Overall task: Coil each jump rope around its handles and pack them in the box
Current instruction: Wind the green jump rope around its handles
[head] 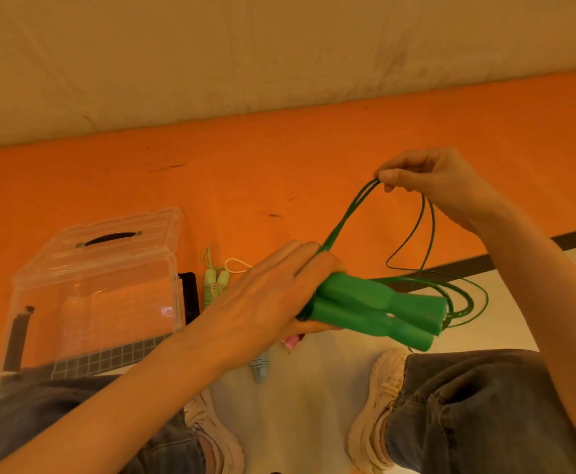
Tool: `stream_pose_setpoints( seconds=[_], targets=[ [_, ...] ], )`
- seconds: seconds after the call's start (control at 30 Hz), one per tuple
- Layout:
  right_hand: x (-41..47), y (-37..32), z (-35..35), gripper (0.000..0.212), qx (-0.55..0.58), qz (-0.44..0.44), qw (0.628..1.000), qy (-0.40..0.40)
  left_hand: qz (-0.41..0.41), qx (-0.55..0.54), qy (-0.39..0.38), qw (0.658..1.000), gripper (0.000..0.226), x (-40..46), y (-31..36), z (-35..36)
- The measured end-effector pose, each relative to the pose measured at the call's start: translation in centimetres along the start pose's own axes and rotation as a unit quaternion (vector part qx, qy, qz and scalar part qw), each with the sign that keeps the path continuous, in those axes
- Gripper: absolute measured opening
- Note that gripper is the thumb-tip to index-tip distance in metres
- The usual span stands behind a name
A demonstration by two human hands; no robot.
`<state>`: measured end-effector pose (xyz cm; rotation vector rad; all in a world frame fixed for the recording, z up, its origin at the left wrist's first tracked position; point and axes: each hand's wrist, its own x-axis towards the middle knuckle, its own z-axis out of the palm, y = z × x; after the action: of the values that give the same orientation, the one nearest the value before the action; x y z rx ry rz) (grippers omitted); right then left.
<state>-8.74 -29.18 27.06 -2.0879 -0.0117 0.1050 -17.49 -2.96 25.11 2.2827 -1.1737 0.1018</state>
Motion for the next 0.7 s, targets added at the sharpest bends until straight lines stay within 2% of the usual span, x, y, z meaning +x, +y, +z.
stream_pose_setpoints(
  seconds=[0.17, 0.27, 0.37, 0.4, 0.47, 0.6, 0.7],
  targets=[
    [-0.1, 0.1, 0.2, 0.006, 0.011, 0.003, 1.000, 0.000, -0.010, -0.056, 0.049, 0.997, 0.038, 0.2, 0.3, -0.2],
    [-0.1, -0.1, 0.3, 0.007, 0.020, 0.003, 1.000, -0.003, -0.057, -0.123, 0.111, 0.985, 0.037, 0.3, 0.4, -0.5],
    [-0.3, -0.2, 0.3, 0.022, 0.024, 0.002, 1.000, -0.021, -0.139, -0.246, 0.201, 0.938, 0.041, 0.6, 0.5, -1.0],
    [-0.5, -0.3, 0.4, 0.017, 0.023, 0.000, 0.999, -0.034, -0.154, -0.266, 0.227, 0.924, 0.043, 0.7, 0.4, -1.1],
    [-0.9, -0.7, 0.6, 0.005, 0.021, 0.005, 0.998, -0.061, -0.173, -0.294, 0.258, 0.904, 0.042, 1.0, 0.3, -1.2],
    [-1.2, -1.1, 0.5, 0.012, -0.013, 0.009, 0.995, -0.102, -0.208, -0.325, 0.312, 0.868, 0.036, 1.4, -0.6, -1.3],
    [-1.6, -1.5, 0.8, 0.020, -0.029, 0.020, 0.984, -0.173, -0.237, -0.324, 0.346, 0.848, 0.035, 1.6, -1.5, -1.3]
  ],
)
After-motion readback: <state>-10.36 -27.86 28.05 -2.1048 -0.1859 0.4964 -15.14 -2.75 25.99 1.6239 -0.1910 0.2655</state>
